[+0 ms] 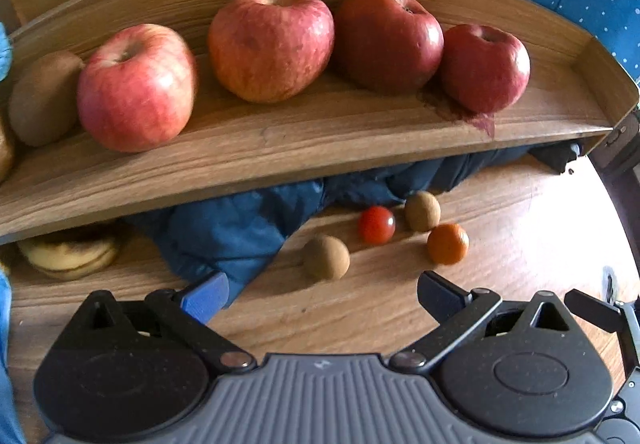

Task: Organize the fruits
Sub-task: 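Withdraw both open grippers from the tray toward the remaining fruit, then close right gripper on small mandarin while left gripper closes on small brown kiwi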

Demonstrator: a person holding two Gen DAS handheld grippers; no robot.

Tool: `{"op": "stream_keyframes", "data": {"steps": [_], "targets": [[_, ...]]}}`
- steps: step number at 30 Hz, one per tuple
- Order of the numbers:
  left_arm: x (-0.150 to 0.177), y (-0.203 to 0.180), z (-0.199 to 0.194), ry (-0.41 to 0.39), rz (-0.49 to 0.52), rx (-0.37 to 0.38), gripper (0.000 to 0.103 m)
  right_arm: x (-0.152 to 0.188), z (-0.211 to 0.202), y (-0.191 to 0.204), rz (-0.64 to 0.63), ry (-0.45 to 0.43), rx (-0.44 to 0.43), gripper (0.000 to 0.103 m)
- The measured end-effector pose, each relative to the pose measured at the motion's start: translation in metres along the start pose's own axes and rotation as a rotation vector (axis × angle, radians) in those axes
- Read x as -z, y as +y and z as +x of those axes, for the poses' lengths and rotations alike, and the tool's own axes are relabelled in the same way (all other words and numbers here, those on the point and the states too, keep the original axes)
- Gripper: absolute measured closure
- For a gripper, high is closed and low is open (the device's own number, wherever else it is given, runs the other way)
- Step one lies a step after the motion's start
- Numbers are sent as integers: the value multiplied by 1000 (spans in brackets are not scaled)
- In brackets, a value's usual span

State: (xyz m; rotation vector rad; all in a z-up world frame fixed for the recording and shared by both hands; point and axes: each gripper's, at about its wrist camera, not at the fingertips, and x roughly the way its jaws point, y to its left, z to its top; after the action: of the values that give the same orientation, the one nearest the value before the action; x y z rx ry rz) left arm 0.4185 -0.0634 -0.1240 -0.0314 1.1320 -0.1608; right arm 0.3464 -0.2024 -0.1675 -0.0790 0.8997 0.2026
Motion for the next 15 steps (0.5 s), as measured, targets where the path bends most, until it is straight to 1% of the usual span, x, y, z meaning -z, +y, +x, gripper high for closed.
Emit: {"op": "stream_keyframes", "data": {"steps": [6,12,15], "targets": [[-5,-2,6,-24,-20,32,1,-9,8,2,-22,-18,-8,1],[-5,1,10,-34,-37,61,1,-19,17,8,-50,-35,-22,7],[-5,2,11,-37,-35,69,2,-23,21,11,-53,-41,-52,11]]}}
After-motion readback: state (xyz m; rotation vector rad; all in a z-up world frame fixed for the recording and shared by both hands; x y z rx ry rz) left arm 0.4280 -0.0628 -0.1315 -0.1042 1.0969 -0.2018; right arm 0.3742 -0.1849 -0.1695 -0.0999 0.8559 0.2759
